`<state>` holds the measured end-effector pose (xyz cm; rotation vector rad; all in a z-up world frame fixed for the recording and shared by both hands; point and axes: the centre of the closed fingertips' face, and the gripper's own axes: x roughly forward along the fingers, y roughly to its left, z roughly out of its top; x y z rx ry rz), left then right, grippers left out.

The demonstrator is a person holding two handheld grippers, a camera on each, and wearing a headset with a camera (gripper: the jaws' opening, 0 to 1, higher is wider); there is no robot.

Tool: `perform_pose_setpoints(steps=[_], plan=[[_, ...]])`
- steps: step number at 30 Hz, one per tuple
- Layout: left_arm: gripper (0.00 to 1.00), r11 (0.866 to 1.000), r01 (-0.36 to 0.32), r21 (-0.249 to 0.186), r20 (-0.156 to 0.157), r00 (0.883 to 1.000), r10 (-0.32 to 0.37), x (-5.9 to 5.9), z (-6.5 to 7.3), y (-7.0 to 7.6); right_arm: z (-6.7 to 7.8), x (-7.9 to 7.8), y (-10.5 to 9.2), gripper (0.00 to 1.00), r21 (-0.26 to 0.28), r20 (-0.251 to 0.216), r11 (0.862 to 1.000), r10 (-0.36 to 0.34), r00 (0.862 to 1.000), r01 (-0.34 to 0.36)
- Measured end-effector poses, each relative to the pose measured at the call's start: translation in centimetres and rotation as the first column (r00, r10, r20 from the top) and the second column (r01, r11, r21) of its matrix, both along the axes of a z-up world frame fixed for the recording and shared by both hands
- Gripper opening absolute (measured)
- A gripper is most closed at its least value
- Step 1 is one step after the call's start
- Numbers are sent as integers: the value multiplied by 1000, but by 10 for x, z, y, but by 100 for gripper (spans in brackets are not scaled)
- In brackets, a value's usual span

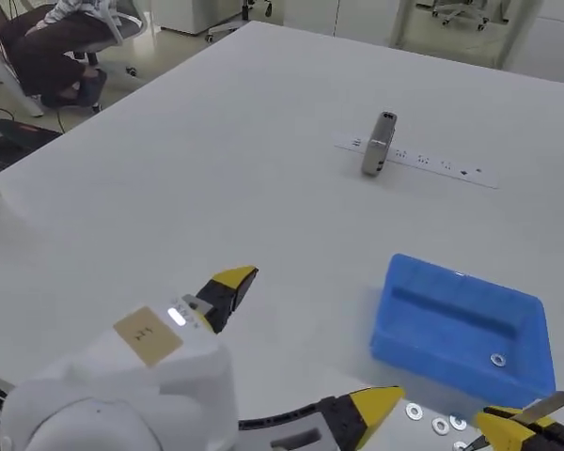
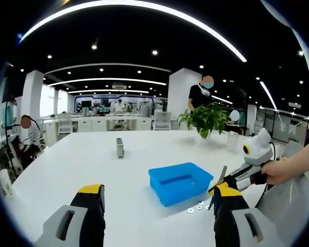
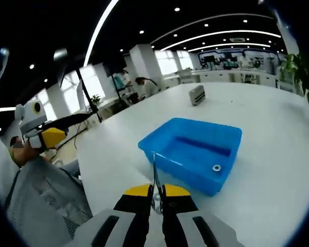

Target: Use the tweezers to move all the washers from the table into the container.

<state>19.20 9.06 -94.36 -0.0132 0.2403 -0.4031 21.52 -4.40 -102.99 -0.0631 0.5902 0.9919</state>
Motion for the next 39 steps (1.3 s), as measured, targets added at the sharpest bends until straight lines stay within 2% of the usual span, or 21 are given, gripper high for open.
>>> perform_pose_setpoints(steps=[4, 6, 8, 11, 13, 15, 20, 26, 31, 39], plan=[[89, 1000, 4, 9, -5, 1000, -4, 0, -1, -1, 0, -6, 8, 3, -68, 78, 995, 82, 994, -77], [89, 1000, 2, 8, -5, 1000, -2, 0, -1, 0, -1, -4, 6, 3, -146, 138, 986, 105, 985, -85], [89, 1000, 2, 6, -6, 1000, -2, 0, -1, 0, -2, -6, 8, 2, -162, 150, 982, 124, 981, -99], [88, 1000, 0, 6, -6, 1000, 0, 0, -1, 0, -2, -4, 8, 2, -141, 131, 987, 98, 987, -79], [89, 1000, 1, 3, -3, 1000, -1, 0, 0, 0, -2, -3, 7, 2, -99, 79, 993, 65, 995, -57], [88, 1000, 1, 3, 0, 1000, -1, 0, 1, 0, 2, -2, 7, 2, -57, 50, 997, 54, 997, -51], [88, 1000, 2, -1, 4, 1000, -2, 0, 1, 0, 20, 7, 3, 3, 25, 41, 1000, 10, 999, -11], [88, 1000, 4, 0, 5, 1000, -4, 0, 1, -1, 39, 13, 3, 3, 75, 29, 997, -4, 1000, 2], [88, 1000, 4, 1, 11, 1000, -4, 1, 2, -1, 53, 21, 3, 3, 107, 29, 994, -11, 1000, 8], [88, 1000, 6, 0, 15, 1000, -6, 1, 3, -1, 67, 35, 1, 3, 133, 32, 991, -25, 999, 21]])
